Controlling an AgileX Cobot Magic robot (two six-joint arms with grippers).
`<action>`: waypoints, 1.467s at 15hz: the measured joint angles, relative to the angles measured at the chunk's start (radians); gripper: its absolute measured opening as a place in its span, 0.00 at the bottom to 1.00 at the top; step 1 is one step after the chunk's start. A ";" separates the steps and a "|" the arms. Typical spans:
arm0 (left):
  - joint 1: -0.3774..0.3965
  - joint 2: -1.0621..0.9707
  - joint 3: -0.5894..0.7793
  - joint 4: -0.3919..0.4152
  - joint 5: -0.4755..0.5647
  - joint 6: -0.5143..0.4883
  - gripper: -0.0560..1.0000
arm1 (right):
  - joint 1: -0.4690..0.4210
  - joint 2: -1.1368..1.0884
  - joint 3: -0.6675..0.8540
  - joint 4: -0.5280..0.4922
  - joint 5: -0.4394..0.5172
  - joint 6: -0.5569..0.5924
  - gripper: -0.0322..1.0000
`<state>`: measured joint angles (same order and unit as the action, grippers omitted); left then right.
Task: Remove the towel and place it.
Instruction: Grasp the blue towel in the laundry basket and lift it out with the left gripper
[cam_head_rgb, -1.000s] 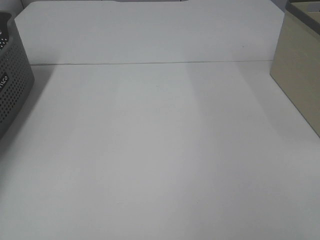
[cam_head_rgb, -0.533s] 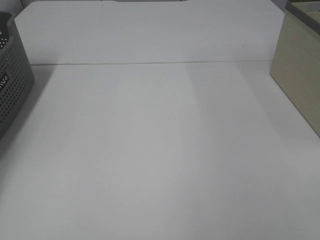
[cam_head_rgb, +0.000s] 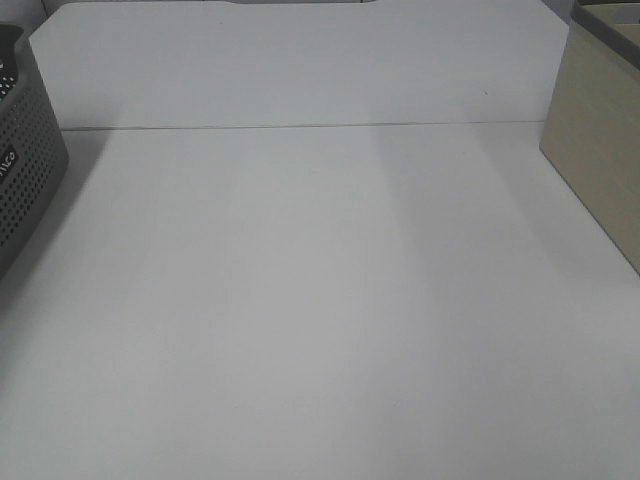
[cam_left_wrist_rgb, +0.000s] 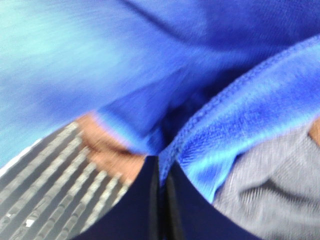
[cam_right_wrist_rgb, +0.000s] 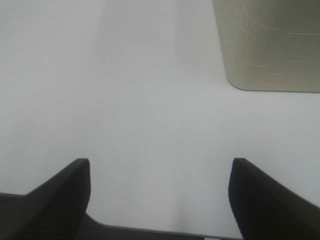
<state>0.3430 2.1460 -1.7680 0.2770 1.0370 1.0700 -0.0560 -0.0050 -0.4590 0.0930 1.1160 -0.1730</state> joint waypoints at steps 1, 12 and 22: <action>0.000 -0.012 0.000 0.000 0.000 0.000 0.05 | 0.000 0.000 0.000 0.000 0.000 0.000 0.76; -0.082 -0.340 -0.046 -0.096 0.023 -0.255 0.05 | 0.000 0.000 0.000 0.000 0.000 0.000 0.76; -0.335 -0.474 -0.246 -0.091 -0.048 -0.347 0.05 | 0.000 0.000 0.000 0.000 0.000 0.000 0.76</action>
<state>0.0080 1.6720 -2.0140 0.1860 0.9890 0.7230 -0.0560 -0.0050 -0.4590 0.0930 1.1160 -0.1730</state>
